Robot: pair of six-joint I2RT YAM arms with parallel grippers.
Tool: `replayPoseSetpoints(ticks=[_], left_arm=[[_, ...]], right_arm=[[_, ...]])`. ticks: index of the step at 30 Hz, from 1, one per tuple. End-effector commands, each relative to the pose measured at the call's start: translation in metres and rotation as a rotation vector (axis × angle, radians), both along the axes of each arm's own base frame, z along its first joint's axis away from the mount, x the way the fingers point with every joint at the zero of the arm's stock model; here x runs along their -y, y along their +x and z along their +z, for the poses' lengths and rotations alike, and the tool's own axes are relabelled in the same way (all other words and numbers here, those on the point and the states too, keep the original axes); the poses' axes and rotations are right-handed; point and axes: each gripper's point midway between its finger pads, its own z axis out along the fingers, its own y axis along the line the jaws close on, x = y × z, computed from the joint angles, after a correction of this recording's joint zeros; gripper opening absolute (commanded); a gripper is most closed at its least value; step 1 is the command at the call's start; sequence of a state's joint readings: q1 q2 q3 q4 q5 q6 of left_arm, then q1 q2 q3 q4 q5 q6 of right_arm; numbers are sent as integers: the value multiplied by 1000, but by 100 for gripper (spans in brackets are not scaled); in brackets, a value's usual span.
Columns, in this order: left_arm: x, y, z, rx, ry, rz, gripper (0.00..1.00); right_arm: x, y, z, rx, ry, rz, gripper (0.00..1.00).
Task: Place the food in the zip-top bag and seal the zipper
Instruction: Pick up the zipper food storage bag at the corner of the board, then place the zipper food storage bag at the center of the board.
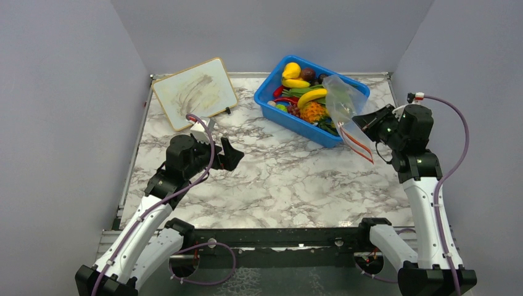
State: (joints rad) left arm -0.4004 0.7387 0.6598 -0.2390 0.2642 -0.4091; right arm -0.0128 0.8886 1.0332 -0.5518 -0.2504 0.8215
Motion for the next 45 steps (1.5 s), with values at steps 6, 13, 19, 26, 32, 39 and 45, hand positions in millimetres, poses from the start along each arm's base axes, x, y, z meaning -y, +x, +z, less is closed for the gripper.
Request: replayPoseSetpoints(ticks=[6, 13, 19, 26, 32, 39, 45], left_arm=[[-5, 3, 5, 16, -20, 41, 99], [-11, 2, 8, -9, 20, 60, 99], [-31, 3, 27, 0, 52, 167, 99], [-44, 2, 31, 4, 84, 223, 98], [-41, 3, 16, -36, 101, 210, 98], [-30, 3, 4, -70, 117, 144, 97], [-10, 2, -8, -107, 132, 14, 92]], right_arm=[[-66, -12, 28, 156, 1, 362, 1], [-153, -26, 6, 155, -65, 619, 1], [-232, -57, -15, 223, -129, 860, 1], [-283, -77, -83, 166, -239, 1077, 1], [-292, -73, -141, 82, -320, 1135, 1], [-287, -81, -153, 50, -334, 1166, 3], [-265, -79, -147, -8, -351, 1036, 36]])
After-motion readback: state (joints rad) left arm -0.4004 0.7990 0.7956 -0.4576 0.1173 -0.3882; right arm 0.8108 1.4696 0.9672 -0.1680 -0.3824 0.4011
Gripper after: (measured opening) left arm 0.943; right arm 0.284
